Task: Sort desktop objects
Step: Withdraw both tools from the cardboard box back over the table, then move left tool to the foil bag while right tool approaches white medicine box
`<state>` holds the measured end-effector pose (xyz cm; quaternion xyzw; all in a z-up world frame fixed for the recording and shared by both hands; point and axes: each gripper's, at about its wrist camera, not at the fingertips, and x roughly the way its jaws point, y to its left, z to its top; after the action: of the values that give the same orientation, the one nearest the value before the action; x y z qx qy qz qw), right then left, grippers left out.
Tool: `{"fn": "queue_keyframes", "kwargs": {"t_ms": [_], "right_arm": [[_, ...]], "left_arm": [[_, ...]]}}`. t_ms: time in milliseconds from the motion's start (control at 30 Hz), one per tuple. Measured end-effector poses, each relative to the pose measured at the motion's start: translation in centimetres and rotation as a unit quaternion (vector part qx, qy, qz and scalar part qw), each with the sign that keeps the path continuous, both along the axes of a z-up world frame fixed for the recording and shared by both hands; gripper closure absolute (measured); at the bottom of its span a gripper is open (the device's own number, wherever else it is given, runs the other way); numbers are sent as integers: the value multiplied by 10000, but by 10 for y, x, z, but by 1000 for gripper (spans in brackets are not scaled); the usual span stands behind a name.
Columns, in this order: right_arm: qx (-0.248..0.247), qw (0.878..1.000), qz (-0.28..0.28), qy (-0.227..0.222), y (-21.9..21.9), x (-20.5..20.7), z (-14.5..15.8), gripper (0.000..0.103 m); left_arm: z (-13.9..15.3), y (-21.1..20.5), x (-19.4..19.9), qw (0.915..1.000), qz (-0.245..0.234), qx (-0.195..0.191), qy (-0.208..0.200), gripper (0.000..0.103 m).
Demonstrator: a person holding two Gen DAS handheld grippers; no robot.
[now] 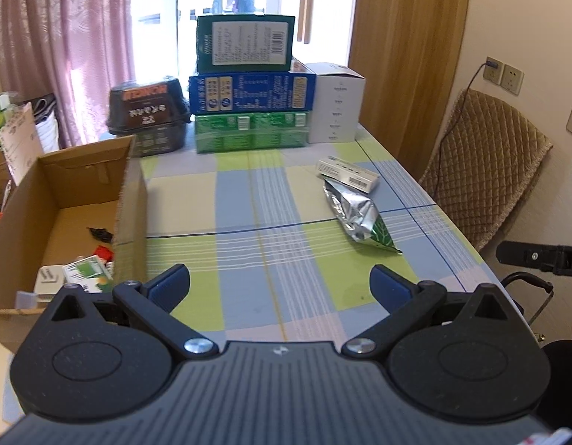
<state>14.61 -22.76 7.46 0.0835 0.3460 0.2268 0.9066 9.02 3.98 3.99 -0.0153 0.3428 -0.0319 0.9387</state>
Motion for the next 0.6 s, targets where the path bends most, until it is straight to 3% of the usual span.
{"fn": "queue_keyframes", "kwargs": {"t_ms": [333, 600], "right_arm": [[-543, 9976, 439, -26, 5, 53, 12, 2], [-920, 9941, 575, -67, -1, 112, -16, 2]], "left_arm": [[-7, -30, 41, 9990, -374, -175, 158, 1], [-32, -57, 102, 9965, -627, -317, 442, 1]]}}
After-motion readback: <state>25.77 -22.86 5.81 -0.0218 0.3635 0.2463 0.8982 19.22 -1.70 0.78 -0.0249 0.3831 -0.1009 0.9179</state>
